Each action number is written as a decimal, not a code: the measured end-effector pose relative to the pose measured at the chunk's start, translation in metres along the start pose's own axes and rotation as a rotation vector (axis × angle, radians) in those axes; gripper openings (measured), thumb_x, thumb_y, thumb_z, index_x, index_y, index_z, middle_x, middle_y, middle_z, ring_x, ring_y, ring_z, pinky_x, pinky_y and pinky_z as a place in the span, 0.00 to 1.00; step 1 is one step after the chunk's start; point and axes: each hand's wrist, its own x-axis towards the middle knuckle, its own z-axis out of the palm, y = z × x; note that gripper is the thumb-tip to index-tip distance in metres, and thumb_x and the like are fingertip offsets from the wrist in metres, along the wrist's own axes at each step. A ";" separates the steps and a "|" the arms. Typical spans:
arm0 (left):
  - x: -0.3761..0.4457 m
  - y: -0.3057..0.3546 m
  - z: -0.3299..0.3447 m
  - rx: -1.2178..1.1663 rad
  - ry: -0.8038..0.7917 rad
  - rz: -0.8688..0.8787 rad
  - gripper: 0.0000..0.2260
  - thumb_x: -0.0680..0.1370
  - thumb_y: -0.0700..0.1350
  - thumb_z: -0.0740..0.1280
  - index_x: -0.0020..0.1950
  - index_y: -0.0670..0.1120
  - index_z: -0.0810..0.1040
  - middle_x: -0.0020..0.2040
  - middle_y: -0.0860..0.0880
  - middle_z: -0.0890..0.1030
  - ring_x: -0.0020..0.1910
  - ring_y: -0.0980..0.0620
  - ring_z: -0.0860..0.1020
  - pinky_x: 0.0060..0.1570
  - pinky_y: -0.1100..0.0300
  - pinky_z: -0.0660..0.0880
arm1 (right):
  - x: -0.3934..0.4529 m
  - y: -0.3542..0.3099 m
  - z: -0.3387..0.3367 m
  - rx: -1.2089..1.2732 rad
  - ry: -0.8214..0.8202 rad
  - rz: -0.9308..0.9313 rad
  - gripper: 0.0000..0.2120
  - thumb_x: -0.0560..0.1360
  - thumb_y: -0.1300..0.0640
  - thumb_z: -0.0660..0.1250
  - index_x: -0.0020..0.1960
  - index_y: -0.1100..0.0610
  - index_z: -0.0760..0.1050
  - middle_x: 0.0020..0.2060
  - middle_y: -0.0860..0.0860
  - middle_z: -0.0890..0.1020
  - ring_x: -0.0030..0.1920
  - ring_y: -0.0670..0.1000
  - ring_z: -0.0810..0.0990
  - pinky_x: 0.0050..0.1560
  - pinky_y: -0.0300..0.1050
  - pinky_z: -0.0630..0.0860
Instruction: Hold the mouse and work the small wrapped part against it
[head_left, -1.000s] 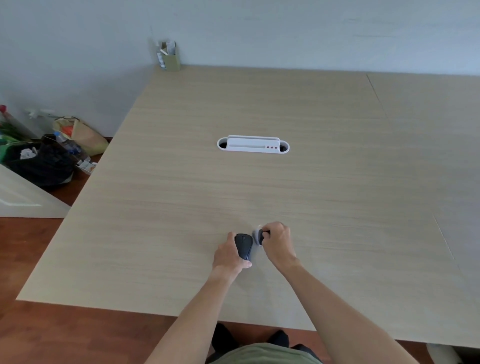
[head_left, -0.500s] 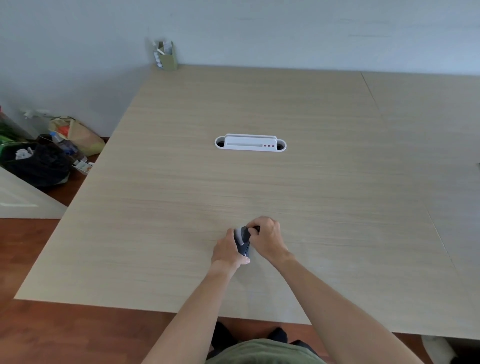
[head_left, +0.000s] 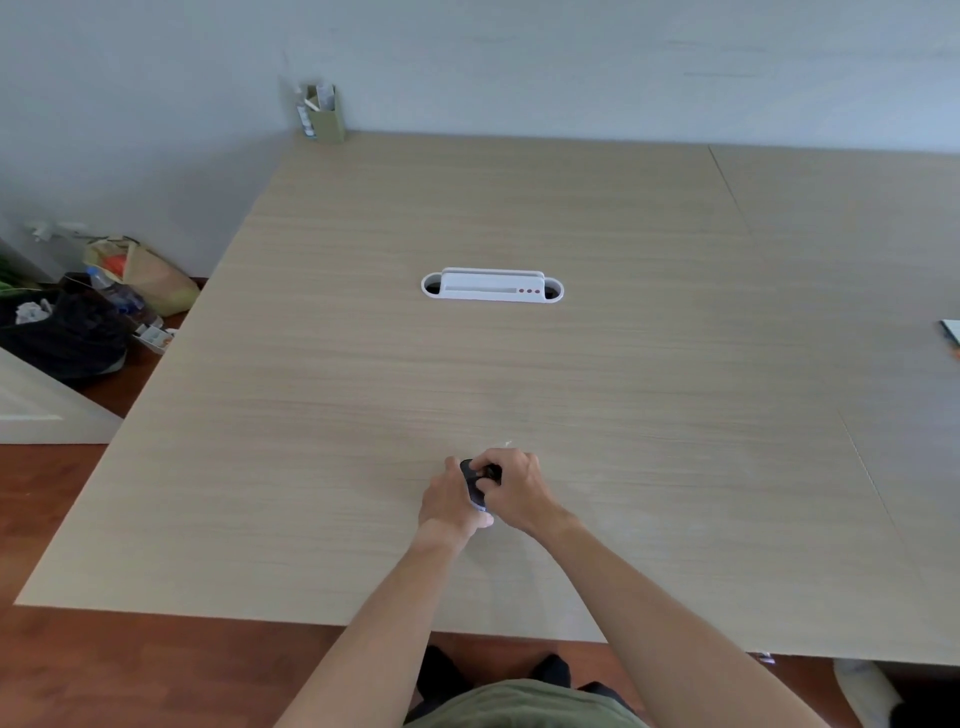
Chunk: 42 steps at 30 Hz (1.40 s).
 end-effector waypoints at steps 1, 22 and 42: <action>0.000 -0.001 0.001 -0.008 0.006 -0.005 0.31 0.63 0.42 0.79 0.59 0.44 0.66 0.52 0.45 0.79 0.51 0.43 0.79 0.48 0.51 0.79 | 0.004 -0.001 -0.002 0.034 -0.019 0.032 0.13 0.68 0.72 0.64 0.48 0.62 0.82 0.40 0.53 0.83 0.41 0.47 0.77 0.40 0.31 0.71; -0.003 -0.005 0.001 -0.039 0.039 0.007 0.31 0.63 0.41 0.80 0.55 0.44 0.62 0.46 0.49 0.74 0.48 0.44 0.77 0.42 0.55 0.75 | 0.015 0.007 -0.025 0.076 0.143 0.166 0.08 0.66 0.70 0.67 0.39 0.60 0.82 0.34 0.49 0.82 0.36 0.45 0.77 0.34 0.27 0.70; -0.007 0.000 -0.004 -0.063 0.024 -0.020 0.37 0.63 0.41 0.80 0.62 0.43 0.59 0.47 0.49 0.72 0.46 0.45 0.75 0.47 0.52 0.78 | 0.038 -0.009 -0.013 -0.390 0.085 0.198 0.06 0.76 0.65 0.60 0.40 0.61 0.69 0.40 0.57 0.75 0.37 0.57 0.73 0.33 0.46 0.68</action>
